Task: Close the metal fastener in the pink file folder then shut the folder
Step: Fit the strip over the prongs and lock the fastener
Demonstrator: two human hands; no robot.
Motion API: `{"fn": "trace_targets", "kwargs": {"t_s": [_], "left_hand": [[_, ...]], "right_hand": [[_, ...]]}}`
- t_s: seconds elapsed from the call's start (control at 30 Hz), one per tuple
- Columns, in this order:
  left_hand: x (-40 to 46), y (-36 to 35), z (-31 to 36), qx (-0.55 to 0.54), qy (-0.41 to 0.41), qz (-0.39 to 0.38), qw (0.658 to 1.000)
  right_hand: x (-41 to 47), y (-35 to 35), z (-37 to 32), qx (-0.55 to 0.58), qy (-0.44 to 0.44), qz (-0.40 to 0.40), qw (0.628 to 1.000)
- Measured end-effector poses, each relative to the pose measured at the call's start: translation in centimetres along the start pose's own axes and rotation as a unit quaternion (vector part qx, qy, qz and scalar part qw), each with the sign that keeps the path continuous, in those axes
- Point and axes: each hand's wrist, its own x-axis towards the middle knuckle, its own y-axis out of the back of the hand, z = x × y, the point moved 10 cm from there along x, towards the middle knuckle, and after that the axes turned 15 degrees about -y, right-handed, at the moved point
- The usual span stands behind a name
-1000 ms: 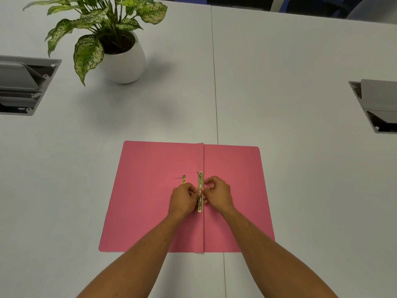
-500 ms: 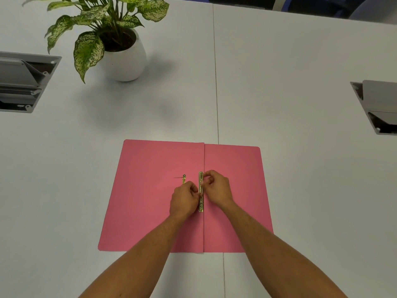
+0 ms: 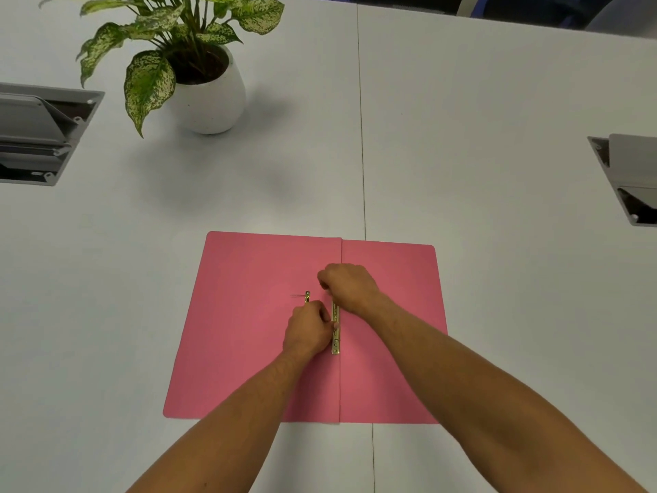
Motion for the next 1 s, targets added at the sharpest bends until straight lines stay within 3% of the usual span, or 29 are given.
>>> {"fn": "trace_targets", "kwargs": {"t_s": [0.1, 0.17, 0.3, 0.43, 0.73, 1.0], "left_hand": [[0.2, 0.0, 0.1, 0.015, 0.002, -0.011, 1.0], [0.3, -0.1, 0.1, 0.022, 0.006, -0.017, 1.0], [0.3, -0.2, 0.4, 0.025, 0.014, -0.024, 0.999], [0.2, -0.2, 0.4, 0.028, 0.02, -0.032, 0.999], [0.1, -0.3, 0.4, 0.035, 0.019, -0.031, 0.999], [0.2, -0.4, 0.4, 0.038, 0.016, -0.034, 0.999]], "right_hand": [[0.8, -0.1, 0.2, 0.018, -0.013, -0.009, 1.0], [1.2, -0.5, 1.9, 0.086, -0.071, -0.01, 0.994], [0.7, -1.5, 5.9, 0.256, -0.197, 0.007, 0.946], [0.1, -2.2, 6.8, 0.331, -0.235, 0.021, 0.913], [-0.5, -2.5, 7.7, 0.378, -0.266, 0.023, 0.886], [-0.4, -2.7, 7.6, 0.378, -0.266, 0.025, 0.886]]}}
